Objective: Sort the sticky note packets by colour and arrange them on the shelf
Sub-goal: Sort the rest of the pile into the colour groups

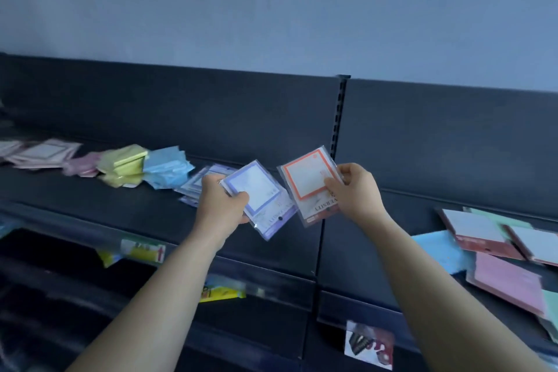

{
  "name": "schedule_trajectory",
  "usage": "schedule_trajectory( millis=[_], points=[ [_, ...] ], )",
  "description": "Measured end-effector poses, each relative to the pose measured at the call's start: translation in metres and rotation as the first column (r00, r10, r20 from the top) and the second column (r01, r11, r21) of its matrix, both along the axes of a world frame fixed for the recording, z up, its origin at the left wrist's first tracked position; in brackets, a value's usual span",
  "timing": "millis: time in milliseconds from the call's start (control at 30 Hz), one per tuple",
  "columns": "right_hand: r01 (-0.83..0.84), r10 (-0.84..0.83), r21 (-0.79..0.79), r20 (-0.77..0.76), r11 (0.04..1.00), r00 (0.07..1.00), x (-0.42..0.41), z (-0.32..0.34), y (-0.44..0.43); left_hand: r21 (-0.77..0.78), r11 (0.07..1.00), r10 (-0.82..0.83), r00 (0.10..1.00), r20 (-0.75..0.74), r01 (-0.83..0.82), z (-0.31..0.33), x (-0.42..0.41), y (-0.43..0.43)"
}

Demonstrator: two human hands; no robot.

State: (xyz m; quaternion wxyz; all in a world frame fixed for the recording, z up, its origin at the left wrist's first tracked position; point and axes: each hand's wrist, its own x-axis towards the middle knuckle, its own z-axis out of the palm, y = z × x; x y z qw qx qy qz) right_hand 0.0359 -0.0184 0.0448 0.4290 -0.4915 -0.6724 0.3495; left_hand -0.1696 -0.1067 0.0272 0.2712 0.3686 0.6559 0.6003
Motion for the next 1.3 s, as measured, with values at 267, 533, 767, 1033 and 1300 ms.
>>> schedule_trajectory(
  millis=[267, 533, 767, 1033, 1300],
  points=[
    [-0.019, 0.02, -0.042, 0.031, 0.999, 0.999, -0.071, 0.0, 0.007, -0.041, 0.982, 0.175, 0.971, -0.16, -0.184, -0.003, -0.087, 0.005],
    [-0.057, 0.058, -0.038, 0.029, 0.998, 0.998, -0.098, 0.005, 0.039, -0.123, 0.957, 0.184, 0.876, -0.446, -0.264, 0.004, -0.122, 0.041],
    [-0.064, 0.066, -0.043, 0.045, 0.997, 0.997, -0.107, 0.001, 0.064, -0.252, 0.947, 0.06, 0.881, -0.47, -0.199, -0.003, -0.128, 0.08],
    [-0.025, 0.028, -0.078, 0.041, 0.997, 0.999, -0.124, -0.004, 0.073, -0.341, 0.933, -0.137, 0.759, -0.636, -0.118, -0.015, -0.136, 0.094],
    [0.076, -0.077, -0.063, -0.013, 0.995, 0.997, -0.162, 0.0, 0.057, -0.19, 0.981, -0.15, 0.754, -0.64, 0.034, -0.008, -0.165, 0.078]
  ],
)
